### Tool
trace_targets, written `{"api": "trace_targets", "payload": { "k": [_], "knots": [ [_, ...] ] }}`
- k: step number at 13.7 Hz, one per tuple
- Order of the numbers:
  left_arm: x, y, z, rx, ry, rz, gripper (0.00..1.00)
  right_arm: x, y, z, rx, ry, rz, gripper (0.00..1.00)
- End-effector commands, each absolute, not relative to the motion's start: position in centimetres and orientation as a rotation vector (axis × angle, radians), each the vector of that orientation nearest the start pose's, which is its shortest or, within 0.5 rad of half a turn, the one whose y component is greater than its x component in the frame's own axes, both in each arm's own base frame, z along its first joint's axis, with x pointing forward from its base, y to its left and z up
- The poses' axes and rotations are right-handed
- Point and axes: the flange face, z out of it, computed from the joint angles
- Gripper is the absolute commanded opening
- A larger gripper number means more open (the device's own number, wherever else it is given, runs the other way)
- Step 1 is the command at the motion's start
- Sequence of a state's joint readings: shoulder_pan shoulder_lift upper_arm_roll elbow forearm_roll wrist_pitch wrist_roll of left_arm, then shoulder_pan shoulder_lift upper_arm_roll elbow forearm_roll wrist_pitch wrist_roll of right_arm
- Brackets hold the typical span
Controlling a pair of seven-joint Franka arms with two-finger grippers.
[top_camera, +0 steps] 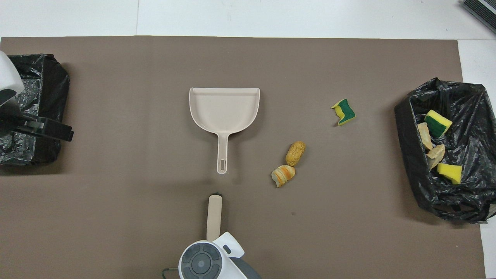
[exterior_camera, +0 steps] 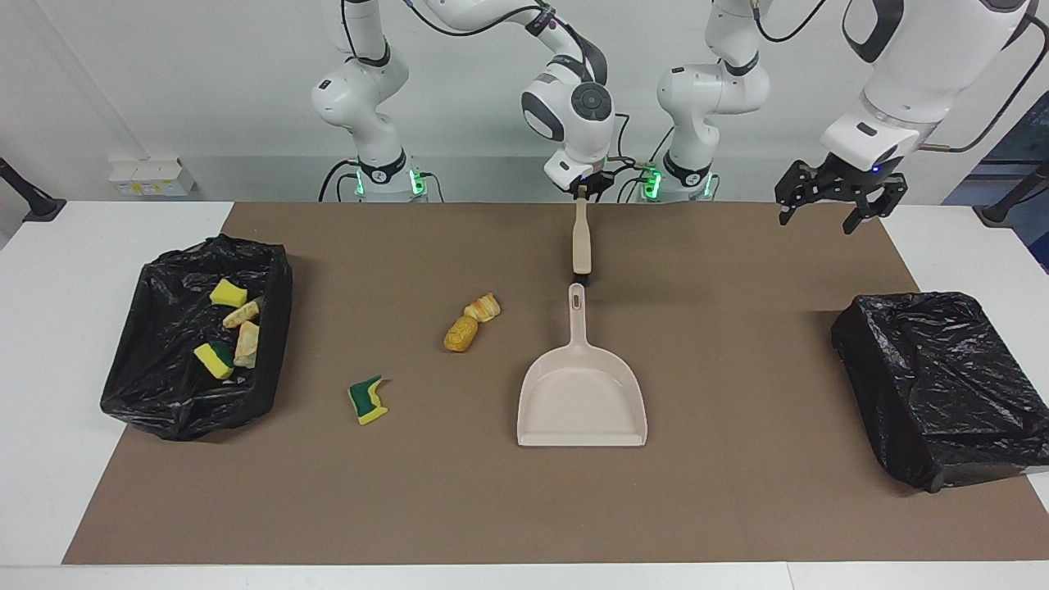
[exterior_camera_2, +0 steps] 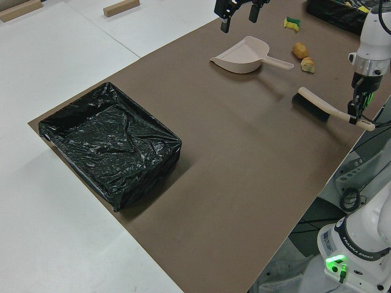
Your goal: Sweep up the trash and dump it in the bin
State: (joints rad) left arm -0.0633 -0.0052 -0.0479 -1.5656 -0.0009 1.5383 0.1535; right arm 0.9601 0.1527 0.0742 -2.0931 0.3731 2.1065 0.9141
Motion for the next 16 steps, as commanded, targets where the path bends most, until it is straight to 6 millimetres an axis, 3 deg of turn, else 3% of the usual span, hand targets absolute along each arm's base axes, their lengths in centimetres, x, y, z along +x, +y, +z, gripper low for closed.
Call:
{"api": "trace_targets", "payload": {
  "k": [1, 3, 5, 8, 10, 12, 14, 16],
  "knots": [
    [53.9, -6.3, 62.6, -3.103, 0.414, -0.002, 1.00, 28.0, 47.8, 35.7, -3.018, 0.181, 0.521, 0.00],
    [53.8, -6.5, 62.4, -3.103, 0.417, 0.005, 1.00, 28.9, 46.0, 38.5, -3.016, 0.185, 0.540, 0.00],
    [53.5, -8.2, 61.5, -3.101, 0.424, 0.033, 1.00, 30.1, 42.7, 42.3, -3.014, 0.144, 0.575, 0.00],
    [53.2, -14.6, 58.4, -3.108, 0.406, -0.008, 1.00, 33.4, 35.8, 46.9, -3.048, 0.120, 0.576, 0.00],
    [52.4, -19.7, 55.1, -3.128, 0.328, -0.068, 1.00, 36.4, 31.6, 48.1, -3.093, 0.096, 0.584, 0.00],
    [52.1, -23.6, 51.7, -3.141, 0.247, -0.064, 1.00, 39.5, 27.1, 48.6, -3.128, 0.037, 0.560, 0.00],
    [51.8, -28.5, 47.6, -3.139, 0.276, -0.041, 1.00, 42.2, 23.2, 47.8, -3.214, -0.075, 0.502, 0.00],
    [51.3, -33.5, 42.9, -3.157, 0.222, -0.060, 1.00, 45.5, 17.5, 46.8, -3.223, -0.262, 0.481, 0.00]
  ]
}}
